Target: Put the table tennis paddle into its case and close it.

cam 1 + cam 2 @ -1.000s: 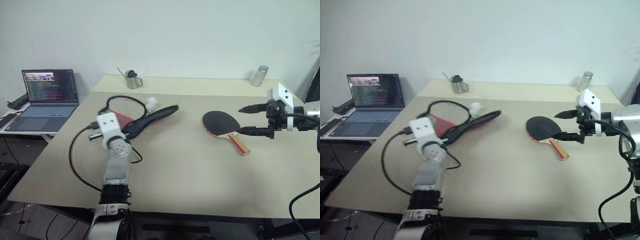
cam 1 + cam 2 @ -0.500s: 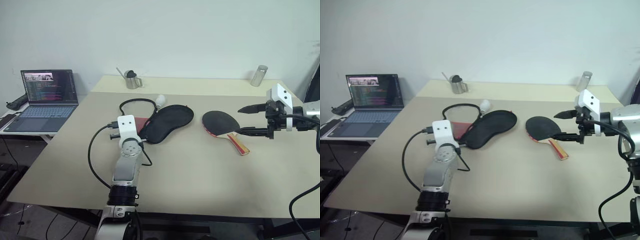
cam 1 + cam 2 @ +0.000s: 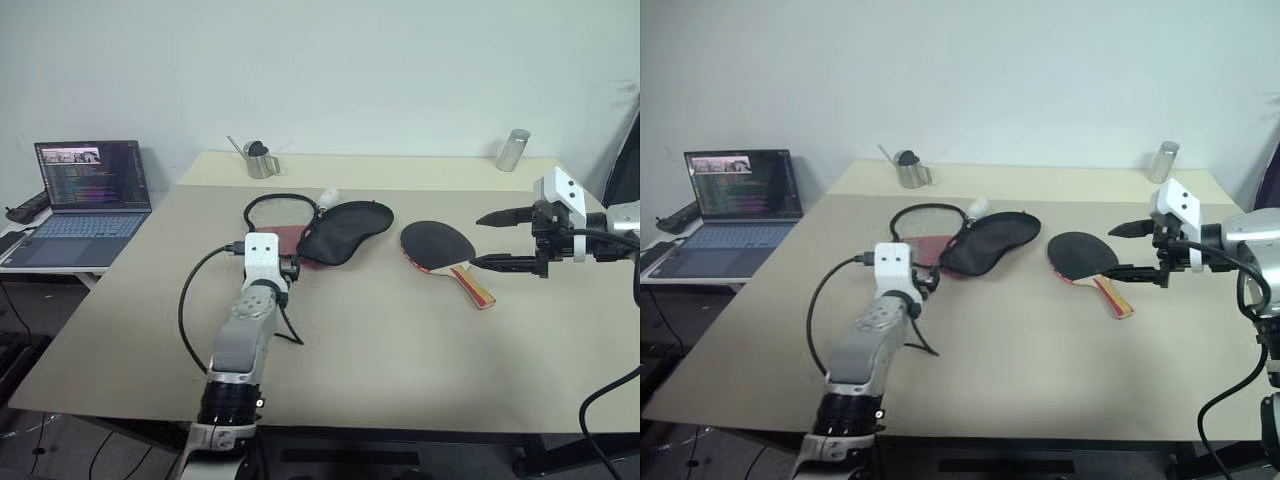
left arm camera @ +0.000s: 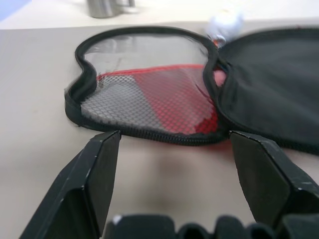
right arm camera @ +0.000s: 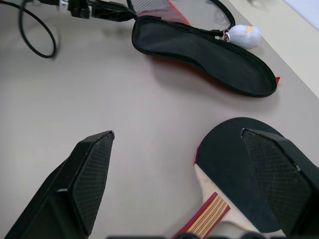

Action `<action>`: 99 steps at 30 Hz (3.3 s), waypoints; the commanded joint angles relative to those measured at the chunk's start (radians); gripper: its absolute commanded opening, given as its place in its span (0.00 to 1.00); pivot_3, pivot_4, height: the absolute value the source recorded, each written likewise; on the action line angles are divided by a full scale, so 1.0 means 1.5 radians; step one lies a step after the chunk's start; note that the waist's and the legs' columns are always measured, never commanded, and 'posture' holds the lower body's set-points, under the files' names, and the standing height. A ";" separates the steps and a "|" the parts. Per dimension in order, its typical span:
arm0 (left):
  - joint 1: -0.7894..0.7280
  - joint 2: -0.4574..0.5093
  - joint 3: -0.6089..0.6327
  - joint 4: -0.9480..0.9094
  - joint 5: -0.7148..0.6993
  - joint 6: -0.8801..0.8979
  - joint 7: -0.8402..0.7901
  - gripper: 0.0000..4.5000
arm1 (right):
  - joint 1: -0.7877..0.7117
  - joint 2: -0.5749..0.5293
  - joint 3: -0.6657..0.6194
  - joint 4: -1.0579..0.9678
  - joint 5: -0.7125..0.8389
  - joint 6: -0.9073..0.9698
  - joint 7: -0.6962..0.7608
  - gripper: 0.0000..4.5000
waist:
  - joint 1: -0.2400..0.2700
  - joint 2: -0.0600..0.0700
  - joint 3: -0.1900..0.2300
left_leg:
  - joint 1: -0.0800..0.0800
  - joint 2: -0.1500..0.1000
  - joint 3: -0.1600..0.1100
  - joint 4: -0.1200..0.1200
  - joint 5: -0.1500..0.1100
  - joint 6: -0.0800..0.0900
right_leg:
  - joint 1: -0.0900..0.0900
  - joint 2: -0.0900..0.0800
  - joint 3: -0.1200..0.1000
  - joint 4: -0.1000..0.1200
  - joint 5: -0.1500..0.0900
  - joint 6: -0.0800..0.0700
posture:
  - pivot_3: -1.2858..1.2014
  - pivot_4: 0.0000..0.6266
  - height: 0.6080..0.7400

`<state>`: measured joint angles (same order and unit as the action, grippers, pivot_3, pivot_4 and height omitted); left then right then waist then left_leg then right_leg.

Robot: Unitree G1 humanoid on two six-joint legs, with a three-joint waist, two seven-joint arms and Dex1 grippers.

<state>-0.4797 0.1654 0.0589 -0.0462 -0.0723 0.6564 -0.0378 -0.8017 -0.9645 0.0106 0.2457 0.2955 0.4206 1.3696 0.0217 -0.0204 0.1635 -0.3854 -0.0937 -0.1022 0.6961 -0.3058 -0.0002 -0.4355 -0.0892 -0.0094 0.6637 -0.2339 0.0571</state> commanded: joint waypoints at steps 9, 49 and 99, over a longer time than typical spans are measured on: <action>0.030 0.165 0.088 -0.065 -0.092 0.099 -0.159 0.85 | -0.031 -0.003 -0.008 0.020 -0.008 -0.028 0.001 1.00 | -0.001 0.000 0.000 | 0.000 0.000 -0.001 0.000 0.000 0.000 | 0.000 0.000 0.000 0.000 0.000 0.000 | 0.52 0.24 1.00; -0.145 0.103 0.024 0.237 0.002 -0.002 -0.080 0.01 | -0.044 0.004 -0.001 0.023 -0.008 -0.032 0.001 1.00 | -0.001 0.000 0.000 | 0.000 0.000 -0.002 0.000 0.000 0.000 | 0.001 0.000 0.000 -0.001 0.000 0.000 | 0.52 0.24 1.00; -0.108 -0.159 -0.041 0.100 0.160 -0.060 0.184 0.01 | -0.034 -0.036 -0.012 -0.013 0.002 -0.003 0.012 1.00 | 0.014 0.000 0.000 | 0.001 0.000 -0.003 0.000 0.000 0.000 | 0.005 0.000 -0.002 -0.003 0.000 0.000 | 0.52 0.24 1.00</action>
<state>-0.6194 -0.0546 0.0250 0.0974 0.1902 0.5797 0.2631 -0.8437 -0.9980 0.0285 0.2564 0.2888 0.4142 1.3903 0.0434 -0.0198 0.1634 -0.3837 -0.0944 -0.1065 0.6963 -0.3058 -0.0003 -0.4286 -0.0898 -0.0118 0.6598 -0.2335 0.0567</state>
